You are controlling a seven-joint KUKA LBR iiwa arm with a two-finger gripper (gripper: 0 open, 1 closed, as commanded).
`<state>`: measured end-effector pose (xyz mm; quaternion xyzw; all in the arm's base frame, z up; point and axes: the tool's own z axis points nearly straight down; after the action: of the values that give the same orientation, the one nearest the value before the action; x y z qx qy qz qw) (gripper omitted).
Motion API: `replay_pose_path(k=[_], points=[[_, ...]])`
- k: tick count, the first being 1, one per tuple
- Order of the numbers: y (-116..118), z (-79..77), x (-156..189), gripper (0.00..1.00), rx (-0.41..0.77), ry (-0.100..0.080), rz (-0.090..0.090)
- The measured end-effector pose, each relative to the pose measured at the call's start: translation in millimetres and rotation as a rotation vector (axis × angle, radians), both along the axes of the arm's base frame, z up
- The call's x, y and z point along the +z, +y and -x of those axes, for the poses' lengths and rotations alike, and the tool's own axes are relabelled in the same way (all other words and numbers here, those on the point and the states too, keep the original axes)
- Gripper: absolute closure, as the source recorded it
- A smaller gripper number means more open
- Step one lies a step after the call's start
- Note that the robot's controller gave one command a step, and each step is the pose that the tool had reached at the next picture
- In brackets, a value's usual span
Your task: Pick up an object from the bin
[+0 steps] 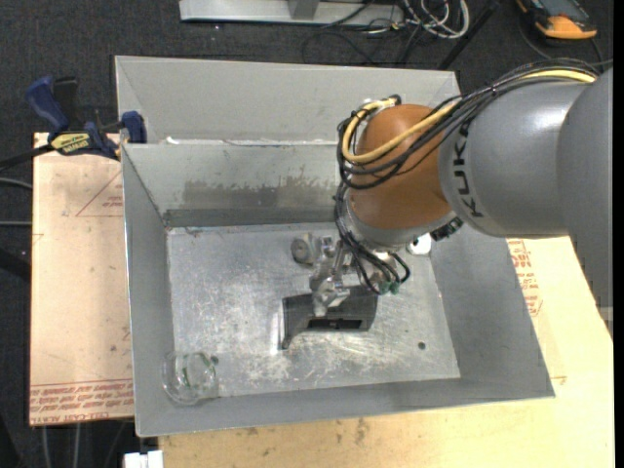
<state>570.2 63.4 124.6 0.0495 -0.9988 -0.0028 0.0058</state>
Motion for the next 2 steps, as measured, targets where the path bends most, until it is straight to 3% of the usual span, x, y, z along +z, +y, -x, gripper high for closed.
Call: replay_pose_path(k=[1, 2], points=[[-0.6, -3.9, -1.6, 0.0, -0.003, -0.024, -0.002], [0.1, -0.3, 0.3, 1.0, -0.001, 0.001, -0.001]])
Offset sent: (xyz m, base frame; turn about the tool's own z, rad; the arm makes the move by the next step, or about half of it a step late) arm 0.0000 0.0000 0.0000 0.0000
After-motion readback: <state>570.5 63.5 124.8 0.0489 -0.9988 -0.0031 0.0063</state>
